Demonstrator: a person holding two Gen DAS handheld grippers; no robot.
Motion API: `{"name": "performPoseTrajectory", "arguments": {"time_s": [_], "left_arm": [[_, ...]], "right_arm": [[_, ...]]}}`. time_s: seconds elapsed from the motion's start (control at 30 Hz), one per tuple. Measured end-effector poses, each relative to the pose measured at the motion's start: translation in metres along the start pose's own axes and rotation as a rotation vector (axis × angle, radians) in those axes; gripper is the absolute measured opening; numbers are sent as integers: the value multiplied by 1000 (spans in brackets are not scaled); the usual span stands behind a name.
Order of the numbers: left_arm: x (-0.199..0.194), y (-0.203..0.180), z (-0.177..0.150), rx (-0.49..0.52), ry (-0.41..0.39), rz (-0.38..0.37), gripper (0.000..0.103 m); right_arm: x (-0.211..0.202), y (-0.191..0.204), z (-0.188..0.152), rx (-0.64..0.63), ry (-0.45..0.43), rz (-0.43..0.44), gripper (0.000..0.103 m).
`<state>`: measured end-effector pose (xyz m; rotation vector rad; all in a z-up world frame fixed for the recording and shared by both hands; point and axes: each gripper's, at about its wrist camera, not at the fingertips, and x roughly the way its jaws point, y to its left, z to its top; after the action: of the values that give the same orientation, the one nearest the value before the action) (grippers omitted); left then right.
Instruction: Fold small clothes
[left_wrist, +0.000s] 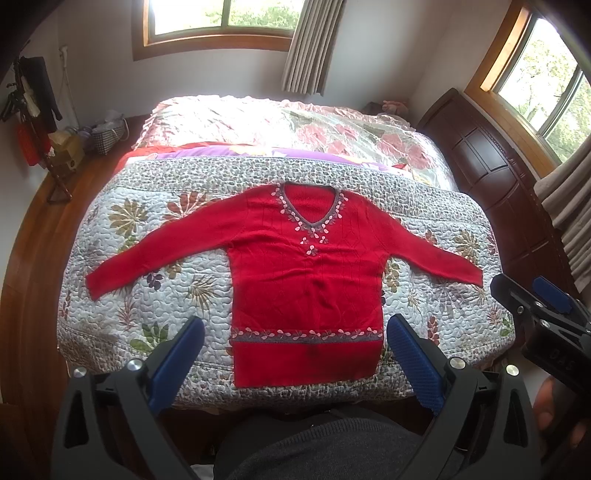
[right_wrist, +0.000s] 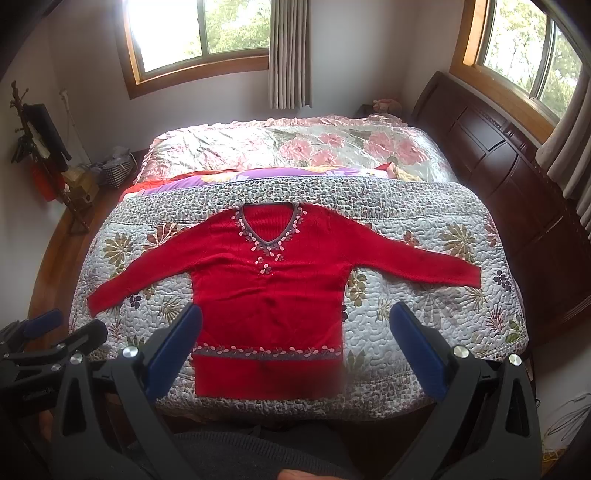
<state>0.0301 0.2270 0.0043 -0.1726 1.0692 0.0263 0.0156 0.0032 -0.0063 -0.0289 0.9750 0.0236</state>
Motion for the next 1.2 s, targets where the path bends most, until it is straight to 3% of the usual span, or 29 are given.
{"name": "performPoseTrajectory", "arguments": {"time_s": [1.2], "left_arm": [[10,-4,9,-8,9,-2,99]], "right_arm": [[1,0,0,0,4,1,100]]}}
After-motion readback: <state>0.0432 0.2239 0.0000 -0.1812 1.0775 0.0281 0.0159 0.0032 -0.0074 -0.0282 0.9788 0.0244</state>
